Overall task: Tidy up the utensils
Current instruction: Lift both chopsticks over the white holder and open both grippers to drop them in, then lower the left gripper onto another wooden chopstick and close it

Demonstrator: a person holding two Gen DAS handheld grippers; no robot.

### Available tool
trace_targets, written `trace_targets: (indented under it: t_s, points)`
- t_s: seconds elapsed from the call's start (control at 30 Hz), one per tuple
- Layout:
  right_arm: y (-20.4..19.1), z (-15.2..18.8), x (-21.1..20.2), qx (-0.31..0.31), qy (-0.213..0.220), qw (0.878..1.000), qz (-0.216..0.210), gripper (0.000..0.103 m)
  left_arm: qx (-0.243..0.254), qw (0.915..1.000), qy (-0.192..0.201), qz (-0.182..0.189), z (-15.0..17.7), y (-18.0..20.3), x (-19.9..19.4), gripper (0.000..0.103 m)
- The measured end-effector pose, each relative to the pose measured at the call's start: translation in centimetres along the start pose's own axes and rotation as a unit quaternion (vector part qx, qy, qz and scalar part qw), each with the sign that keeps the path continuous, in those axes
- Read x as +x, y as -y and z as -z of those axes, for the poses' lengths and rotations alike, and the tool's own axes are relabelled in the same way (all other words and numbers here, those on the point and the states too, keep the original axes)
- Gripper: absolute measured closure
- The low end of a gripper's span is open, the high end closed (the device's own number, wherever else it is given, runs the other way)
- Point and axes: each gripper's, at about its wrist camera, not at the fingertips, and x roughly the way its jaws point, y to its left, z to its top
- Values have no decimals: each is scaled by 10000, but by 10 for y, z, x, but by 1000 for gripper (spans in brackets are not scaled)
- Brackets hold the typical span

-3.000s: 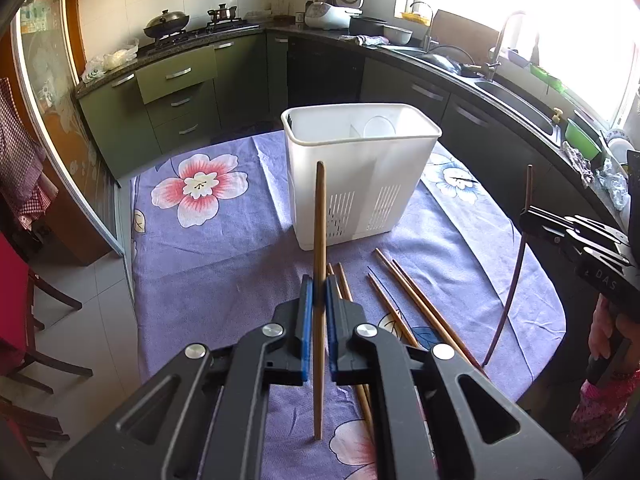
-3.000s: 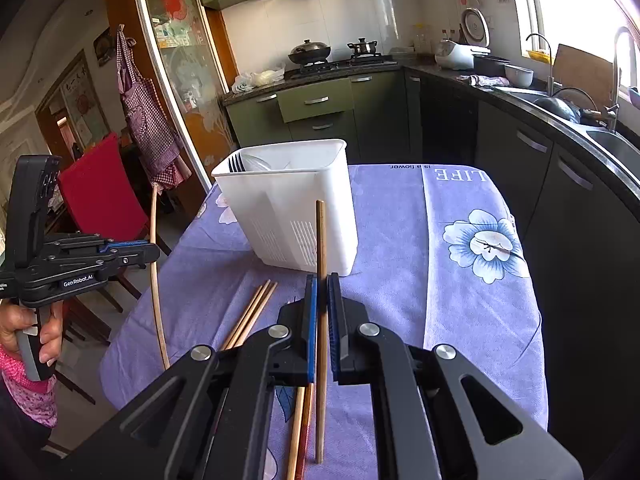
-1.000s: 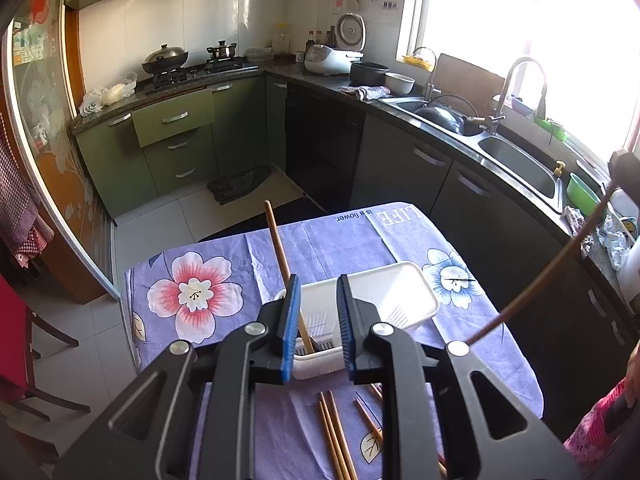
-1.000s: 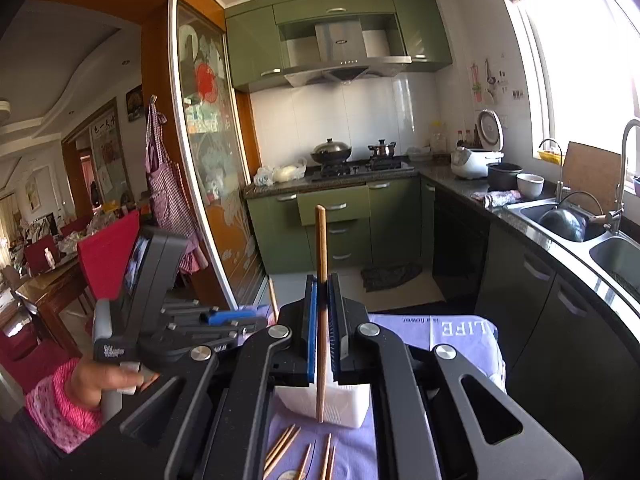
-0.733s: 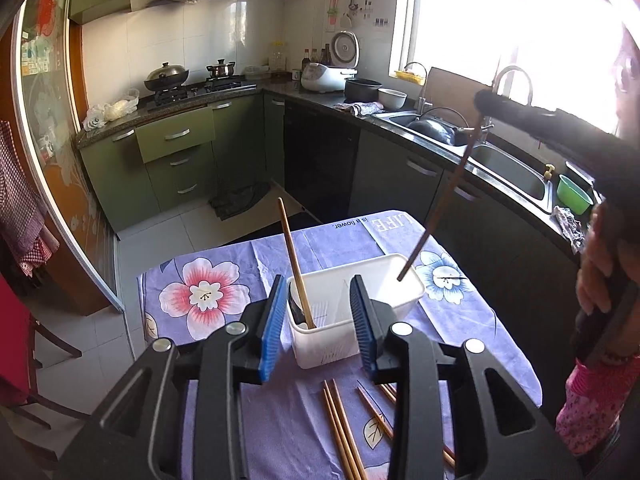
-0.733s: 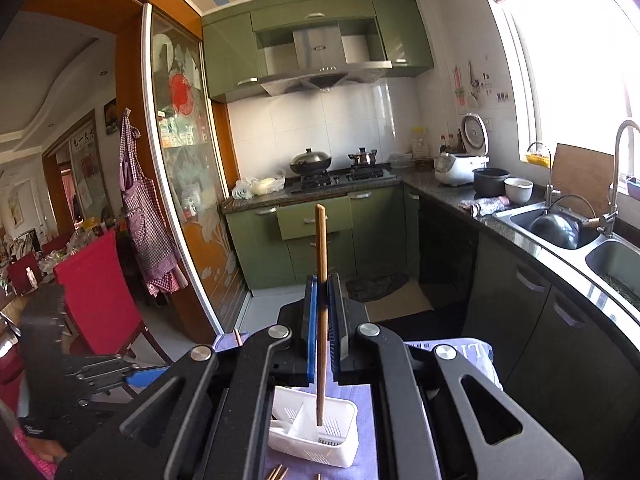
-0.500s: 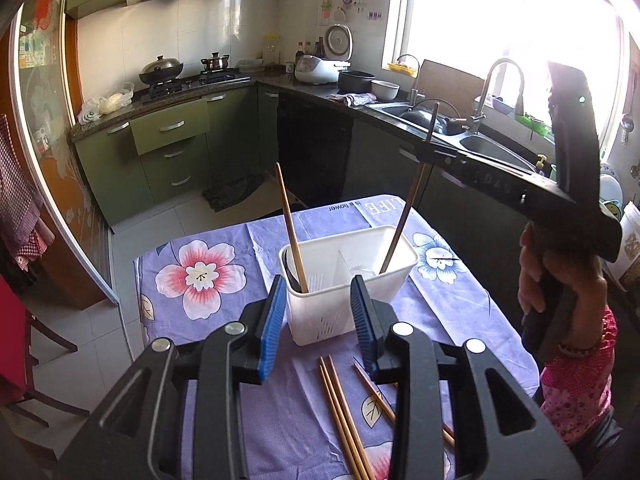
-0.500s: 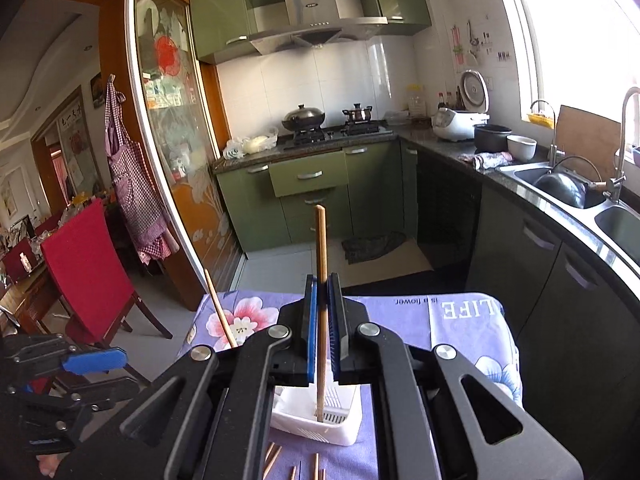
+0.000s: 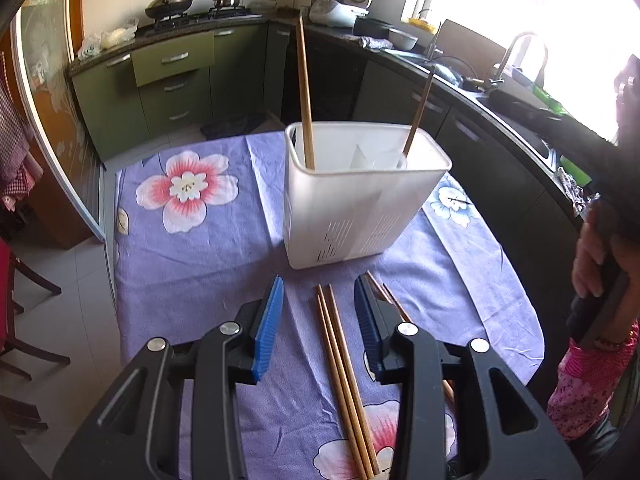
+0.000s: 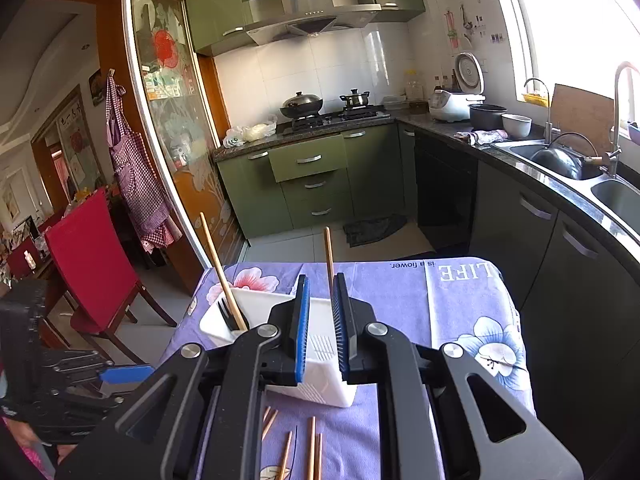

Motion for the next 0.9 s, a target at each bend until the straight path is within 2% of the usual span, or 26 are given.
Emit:
trace_targets:
  t_s: [0.07, 0.2, 0.43, 0.57, 0.9]
  points:
    - [8, 20, -13, 70, -50, 10000, 43, 81, -103, 9995, -304, -29, 9, -1, 23, 67]
    - [29, 66, -29, 295, -243, 9992, 119, 81, -236, 9963, -807, -158, 27, -3, 67, 67]
    - [66, 124, -35, 737, -592, 9955, 99, 81, -256, 9920, -1211, -227, 47, 9, 105, 67]
    - [70, 134, -32, 872, -674, 9939, -2, 81, -217, 9907, -1288, -374, 49, 13, 111, 67]
    - [63, 128, -27, 919, -700, 9932, -160, 81, -172, 9887, -1394, -526, 52, 7, 112, 68]
